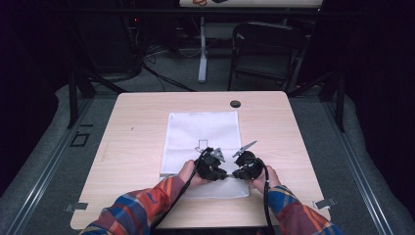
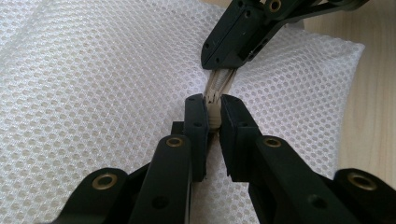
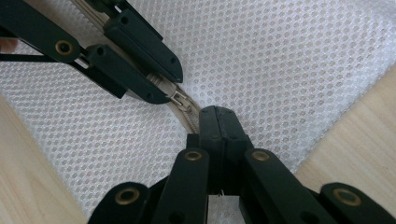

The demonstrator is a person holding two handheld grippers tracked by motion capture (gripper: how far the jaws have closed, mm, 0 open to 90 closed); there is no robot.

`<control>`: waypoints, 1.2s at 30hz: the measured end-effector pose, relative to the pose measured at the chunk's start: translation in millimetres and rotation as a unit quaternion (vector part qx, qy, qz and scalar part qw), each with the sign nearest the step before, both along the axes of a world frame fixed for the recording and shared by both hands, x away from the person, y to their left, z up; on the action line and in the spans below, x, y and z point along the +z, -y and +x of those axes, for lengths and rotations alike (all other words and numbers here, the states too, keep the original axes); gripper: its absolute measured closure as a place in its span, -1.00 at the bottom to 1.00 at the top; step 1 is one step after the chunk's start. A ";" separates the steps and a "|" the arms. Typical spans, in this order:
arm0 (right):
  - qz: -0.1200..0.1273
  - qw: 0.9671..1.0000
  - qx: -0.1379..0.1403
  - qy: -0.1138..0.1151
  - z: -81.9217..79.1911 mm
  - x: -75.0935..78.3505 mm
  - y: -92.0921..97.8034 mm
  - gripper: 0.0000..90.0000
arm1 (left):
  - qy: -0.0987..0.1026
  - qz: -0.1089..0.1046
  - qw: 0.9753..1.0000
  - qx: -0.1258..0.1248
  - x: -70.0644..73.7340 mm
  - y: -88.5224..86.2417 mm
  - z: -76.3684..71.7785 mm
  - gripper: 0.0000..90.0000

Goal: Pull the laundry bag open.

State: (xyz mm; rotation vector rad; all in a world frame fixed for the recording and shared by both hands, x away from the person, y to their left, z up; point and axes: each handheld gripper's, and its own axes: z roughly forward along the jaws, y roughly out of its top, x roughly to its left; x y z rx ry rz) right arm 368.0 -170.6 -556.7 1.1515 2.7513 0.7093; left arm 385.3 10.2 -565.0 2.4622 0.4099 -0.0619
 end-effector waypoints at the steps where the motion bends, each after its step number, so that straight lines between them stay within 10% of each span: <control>1: 0.000 1.000 0.000 0.000 0.1 0.0 0.1 1.00 | -0.001 0.000 1.000 0.001 0.0 -0.4 0.2 0.81; 36: 0.002 1.000 -0.002 -0.001 0.4 -0.3 0.7 1.00 | -0.014 0.006 1.000 0.011 3.0 -25.1 1.9 0.81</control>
